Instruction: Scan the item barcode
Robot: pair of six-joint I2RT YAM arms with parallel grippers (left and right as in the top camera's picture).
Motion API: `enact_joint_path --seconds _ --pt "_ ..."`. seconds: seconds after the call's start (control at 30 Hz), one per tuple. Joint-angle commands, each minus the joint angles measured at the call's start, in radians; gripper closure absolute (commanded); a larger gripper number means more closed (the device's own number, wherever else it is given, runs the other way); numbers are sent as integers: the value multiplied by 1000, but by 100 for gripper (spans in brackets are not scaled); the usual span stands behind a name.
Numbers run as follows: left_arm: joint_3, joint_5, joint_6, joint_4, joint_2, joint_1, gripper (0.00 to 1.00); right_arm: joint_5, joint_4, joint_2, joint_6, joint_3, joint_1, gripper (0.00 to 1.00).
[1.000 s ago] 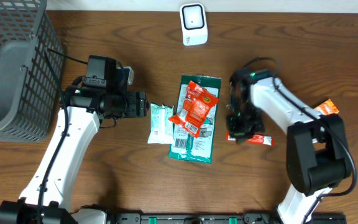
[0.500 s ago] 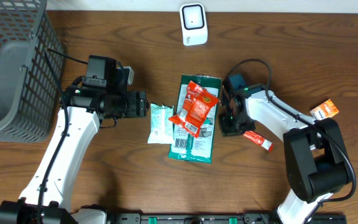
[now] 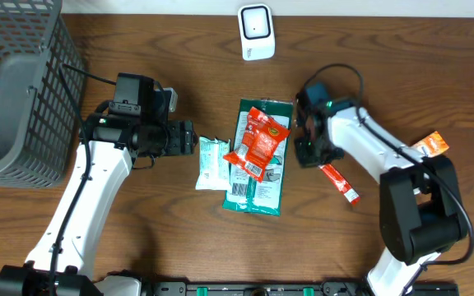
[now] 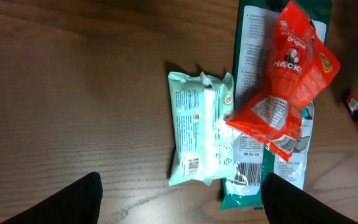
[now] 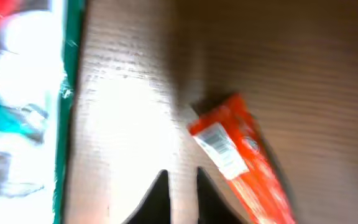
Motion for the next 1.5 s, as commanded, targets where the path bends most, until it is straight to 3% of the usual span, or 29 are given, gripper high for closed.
enact_joint_path --seconds 0.0,0.03,0.2,0.47,0.53,0.63,0.83,0.97,1.03,1.1,1.2,1.47 --pt "11 -6 -6 -3 -9 1 18 32 -105 -74 -37 105 -37 80" --pt "11 -6 -6 -3 -9 1 18 56 -135 -86 -37 104 -47 73" --pt "11 -6 -6 -3 -9 1 18 121 -220 -88 -27 43 -79 56" --pt "11 -6 -6 -3 -9 1 18 146 56 -88 -171 -231 -83 36" --pt "11 -6 -6 -3 -9 1 18 146 132 -88 -201 -286 -83 40" --pt "11 -6 -6 -3 -9 1 18 146 231 -88 -206 -343 -83 69" --pt "11 -6 -6 -3 -9 1 18 69 343 -88 -190 -358 -83 82" --pt "11 -6 -6 -3 -9 1 18 41 423 -88 -130 -358 -83 82" --pt "11 -6 -6 -3 -9 1 18 41 454 -88 -130 -358 -83 77" --pt "11 -6 -6 -3 -9 1 18 40 484 -88 -130 -358 -83 52" --pt "11 -6 -6 -3 -9 1 18 40 488 -98 -130 -336 -84 37" --pt "11 -6 -6 -3 -9 1 18 37 196 -175 -126 -229 -83 33"
